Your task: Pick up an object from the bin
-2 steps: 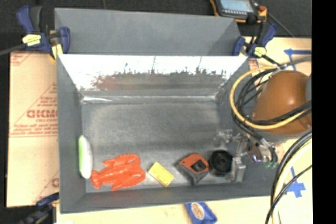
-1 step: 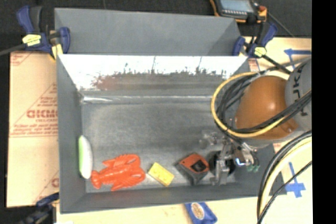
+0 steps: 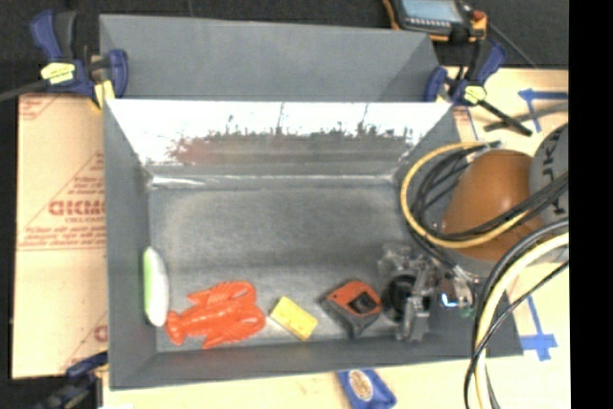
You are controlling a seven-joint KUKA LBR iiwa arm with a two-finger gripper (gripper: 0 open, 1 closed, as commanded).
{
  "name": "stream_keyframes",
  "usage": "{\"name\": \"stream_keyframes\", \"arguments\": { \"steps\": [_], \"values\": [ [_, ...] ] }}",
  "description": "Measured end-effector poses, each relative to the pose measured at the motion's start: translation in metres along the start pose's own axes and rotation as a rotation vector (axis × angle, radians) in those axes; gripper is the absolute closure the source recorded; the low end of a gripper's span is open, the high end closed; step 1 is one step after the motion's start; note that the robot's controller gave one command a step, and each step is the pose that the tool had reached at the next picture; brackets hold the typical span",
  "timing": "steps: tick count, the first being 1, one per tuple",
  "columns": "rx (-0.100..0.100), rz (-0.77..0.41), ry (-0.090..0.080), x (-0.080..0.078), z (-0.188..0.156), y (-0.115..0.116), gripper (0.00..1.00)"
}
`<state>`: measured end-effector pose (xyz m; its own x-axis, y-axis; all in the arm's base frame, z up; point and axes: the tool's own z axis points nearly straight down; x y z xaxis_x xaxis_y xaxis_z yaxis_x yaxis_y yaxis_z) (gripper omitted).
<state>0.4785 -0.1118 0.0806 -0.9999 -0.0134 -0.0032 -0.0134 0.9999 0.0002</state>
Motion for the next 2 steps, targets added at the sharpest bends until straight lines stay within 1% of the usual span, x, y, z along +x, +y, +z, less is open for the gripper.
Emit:
{"name": "stream_keyframes", "arguments": {
  "steps": [1,2],
  "values": [
    [0.0,-0.101,0.0,-0.0042,0.0099,0.0629,1.0],
    [0.0,-0.102,0.0,-0.0042,0.0098,0.0627,1.0]
  ]
}}
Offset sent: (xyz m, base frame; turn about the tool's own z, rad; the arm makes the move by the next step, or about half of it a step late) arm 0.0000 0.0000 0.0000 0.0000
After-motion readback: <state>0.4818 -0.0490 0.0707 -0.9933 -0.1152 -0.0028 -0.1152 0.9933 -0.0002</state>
